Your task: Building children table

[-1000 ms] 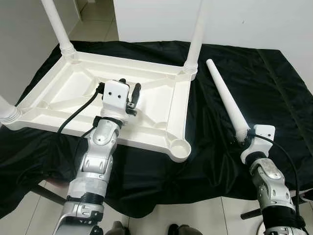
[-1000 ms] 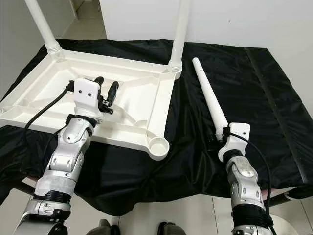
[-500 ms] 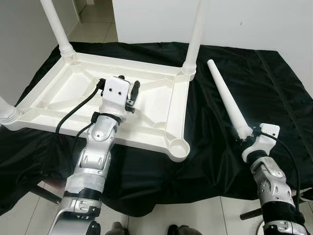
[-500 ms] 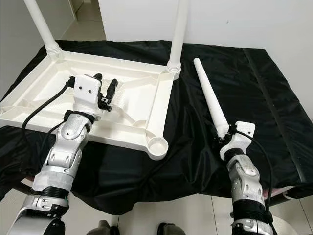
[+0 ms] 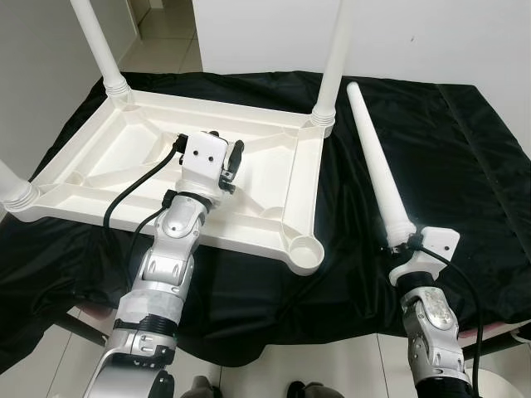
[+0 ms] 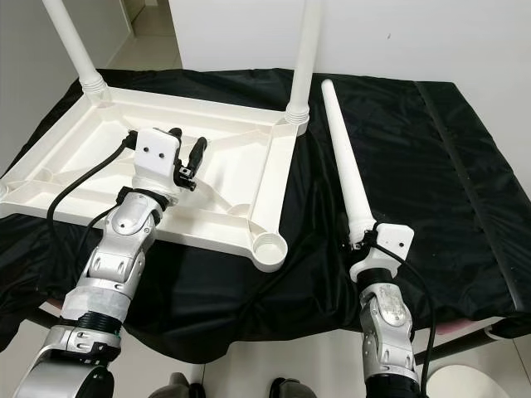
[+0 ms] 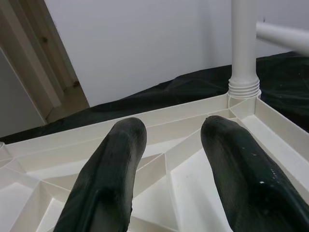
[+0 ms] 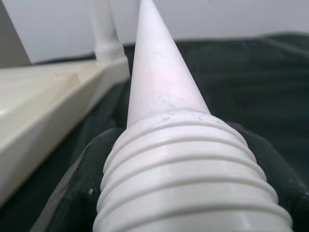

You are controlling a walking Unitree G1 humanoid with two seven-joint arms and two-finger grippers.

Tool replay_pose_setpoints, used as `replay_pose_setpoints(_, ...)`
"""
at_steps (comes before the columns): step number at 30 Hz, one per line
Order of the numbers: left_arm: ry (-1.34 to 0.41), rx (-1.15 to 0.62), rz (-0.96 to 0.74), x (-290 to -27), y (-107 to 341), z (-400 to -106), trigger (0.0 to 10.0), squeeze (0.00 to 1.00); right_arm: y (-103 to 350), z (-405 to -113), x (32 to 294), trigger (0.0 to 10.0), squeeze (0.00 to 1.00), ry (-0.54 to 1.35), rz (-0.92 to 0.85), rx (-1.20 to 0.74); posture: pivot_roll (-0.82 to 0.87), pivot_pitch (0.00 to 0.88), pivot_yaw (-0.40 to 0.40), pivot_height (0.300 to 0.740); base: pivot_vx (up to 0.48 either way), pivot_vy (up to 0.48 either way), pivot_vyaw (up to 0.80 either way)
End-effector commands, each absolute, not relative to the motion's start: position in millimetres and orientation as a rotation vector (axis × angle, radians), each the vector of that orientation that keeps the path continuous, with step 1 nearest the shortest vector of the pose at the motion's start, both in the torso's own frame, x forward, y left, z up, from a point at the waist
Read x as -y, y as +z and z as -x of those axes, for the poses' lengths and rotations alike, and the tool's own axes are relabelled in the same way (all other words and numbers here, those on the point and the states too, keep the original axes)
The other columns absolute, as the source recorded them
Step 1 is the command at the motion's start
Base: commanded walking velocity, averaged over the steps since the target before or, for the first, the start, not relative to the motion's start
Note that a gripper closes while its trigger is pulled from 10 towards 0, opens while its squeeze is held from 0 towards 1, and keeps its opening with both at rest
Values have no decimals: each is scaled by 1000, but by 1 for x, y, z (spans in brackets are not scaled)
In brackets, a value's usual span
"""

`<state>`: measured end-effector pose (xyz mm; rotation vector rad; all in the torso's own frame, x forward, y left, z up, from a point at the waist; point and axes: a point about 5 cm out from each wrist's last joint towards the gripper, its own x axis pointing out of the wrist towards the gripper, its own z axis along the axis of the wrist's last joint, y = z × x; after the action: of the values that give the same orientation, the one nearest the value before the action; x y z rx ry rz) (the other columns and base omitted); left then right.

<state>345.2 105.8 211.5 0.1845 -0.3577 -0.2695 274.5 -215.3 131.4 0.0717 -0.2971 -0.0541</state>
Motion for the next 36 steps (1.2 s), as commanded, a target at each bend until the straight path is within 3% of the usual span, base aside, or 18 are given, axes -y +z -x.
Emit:
replay_pose_setpoints(1,-244,365,-179,-108,213,-346,10000,0,137,-272,215,10000,0,-67,-71,341,-63,63,31,740,0,0,0)
replay_pose_setpoints(4,-253,369,-165,-108,214,-347,10000,0,145,-270,210,10000,0,-79,-62,392,-60,51,28,740,0,0,0)
replay_pose_setpoints(5,-265,374,-157,-108,214,-347,10000,0,148,-270,209,3294,0,-80,-73,406,-58,44,24,740,0,0,0)
replay_pose_setpoints(6,-288,379,-142,-106,215,-346,10000,0,151,-271,208,0,0,-83,-60,420,-58,44,24,740,0,0,0)
replay_pose_setpoints(9,-320,384,-149,-104,215,-344,10000,0,158,-272,208,0,0,-88,-46,449,-58,36,21,740,0,0,0)
replay_pose_setpoints(10,-360,393,-191,-101,214,-342,10000,0,169,-273,210,10000,0,-111,-18,493,-57,33,18,740,0,0,0)
replay_pose_setpoints(13,-408,384,-200,-97,212,-341,10000,0,181,-274,211,10000,0,-130,18,541,-53,23,9,740,0,0,0)
replay_pose_setpoints(16,-510,337,-150,-91,215,-340,10000,0,223,-277,212,10000,0,-127,83,707,-44,11,2,740,0,0,0)
replay_pose_setpoints(25,-554,363,-119,-88,228,-340,10000,0,257,-279,208,10000,0,-101,109,831,-39,2,1,740,0,0,0)
replay_pose_setpoints(28,-599,350,-69,-87,231,-339,10000,0,268,-279,204,10000,0,-73,126,871,-39,2,1,740,0,0,0)
replay_pose_setpoints(30,-732,312,85,-87,243,-338,10000,0,282,-280,190,10000,0,21,150,922,-27,3,-6,740,0,0,0)
replay_pose_setpoints(32,-782,306,135,-88,249,-338,10000,0,283,-281,185,10000,0,56,154,924,-26,6,-5,740,0,0,0)
replay_pose_setpoints(33,-816,314,178,-90,254,-338,10000,204,283,-281,181,10000,0,87,150,917,-25,8,-5,740,0,0,0)
replay_pose_setpoints(34,-816,314,178,-90,254,-338,10000,204,283,-281,181,10000,0,87,150,917,-25,8,-5,740,0,0,0)
replay_pose_setpoints(35,-844,327,214,-92,260,-338,10000,1000,281,-282,178,10000,0,106,154,910,-24,15,-4,740,0,0,0)
replay_pose_setpoints(36,-856,339,246,-93,264,-339,10000,1000,280,-282,174,10000,0,129,155,905,-24,15,-4,740,0,0,0)
